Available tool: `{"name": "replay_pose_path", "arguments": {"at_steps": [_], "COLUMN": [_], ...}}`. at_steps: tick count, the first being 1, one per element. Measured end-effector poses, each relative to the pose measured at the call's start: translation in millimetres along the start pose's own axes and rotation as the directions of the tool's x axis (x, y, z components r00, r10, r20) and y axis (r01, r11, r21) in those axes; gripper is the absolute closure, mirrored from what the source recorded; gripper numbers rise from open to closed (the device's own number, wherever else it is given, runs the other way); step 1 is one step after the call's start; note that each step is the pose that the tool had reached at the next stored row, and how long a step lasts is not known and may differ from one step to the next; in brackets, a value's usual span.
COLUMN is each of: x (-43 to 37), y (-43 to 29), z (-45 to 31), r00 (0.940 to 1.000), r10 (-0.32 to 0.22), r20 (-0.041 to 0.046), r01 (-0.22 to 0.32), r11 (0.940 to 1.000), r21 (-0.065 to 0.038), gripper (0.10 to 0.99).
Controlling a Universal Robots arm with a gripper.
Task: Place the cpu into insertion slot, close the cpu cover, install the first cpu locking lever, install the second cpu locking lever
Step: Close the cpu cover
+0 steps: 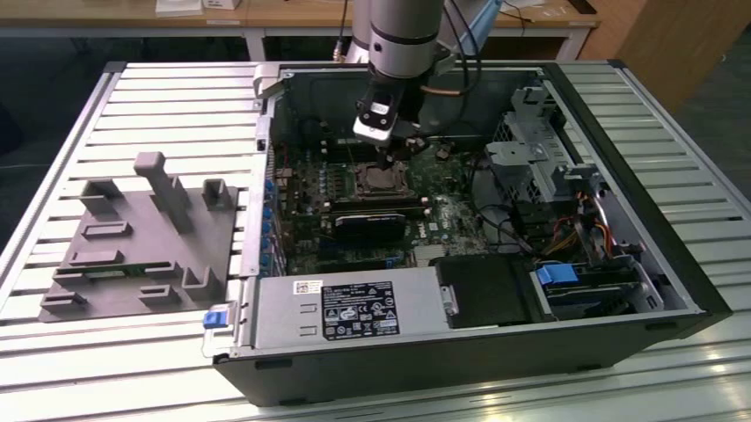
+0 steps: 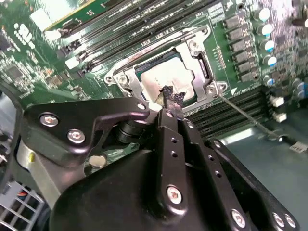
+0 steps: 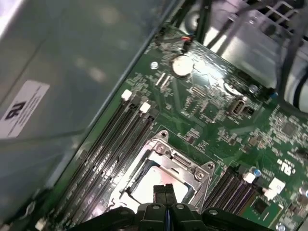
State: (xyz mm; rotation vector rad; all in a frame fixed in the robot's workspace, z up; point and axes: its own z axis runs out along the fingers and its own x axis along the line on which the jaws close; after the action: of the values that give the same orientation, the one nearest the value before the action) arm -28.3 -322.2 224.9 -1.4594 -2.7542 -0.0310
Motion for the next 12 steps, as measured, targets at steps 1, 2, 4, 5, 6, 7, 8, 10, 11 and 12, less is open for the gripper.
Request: {"name": "replay_pose_path", "arguments": {"at_steps": [1, 2, 4, 5, 6, 7, 8, 10, 11, 12], "x": [0.0, 0.0, 0.0, 0.0, 0.0, 0.0, 0.0, 0.0, 0.0, 0.0], "y": [0.0, 0.0, 0.0, 0.0, 0.0, 0.0, 0.0, 0.0, 0.0, 0.0], "z": [0.1, 0.2, 0.4, 0.5, 0.6, 0.7, 0.8, 1.1, 1.2, 1.3], "r00": [0.9998, 0.9994, 0.9974, 0.9960, 0.9940, 0.9919, 0.9895, 0.9835, 0.9801, 0.9764], "r10": [-0.018, -0.036, -0.072, -0.090, -0.109, -0.127, -0.145, -0.181, -0.199, -0.216], "r20": [-0.0001, -0.0002, -0.0005, -0.0007, -0.0008, -0.0010, -0.0012, -0.0016, -0.0018, -0.0020], "r01": [0.018, 0.036, 0.072, 0.090, 0.109, 0.127, 0.145, 0.181, 0.199, 0.216], "r11": [0.9998, 0.9994, 0.9974, 0.9960, 0.9940, 0.9919, 0.9894, 0.9835, 0.9801, 0.9763], "r21": [0.001, 0.001, 0.002, 0.003, 0.003, 0.004, 0.004, 0.006, 0.006, 0.007], "gripper": [0.984, 0.984, 0.984, 0.984, 0.984, 0.984, 0.984, 0.984, 0.984, 0.984]}}
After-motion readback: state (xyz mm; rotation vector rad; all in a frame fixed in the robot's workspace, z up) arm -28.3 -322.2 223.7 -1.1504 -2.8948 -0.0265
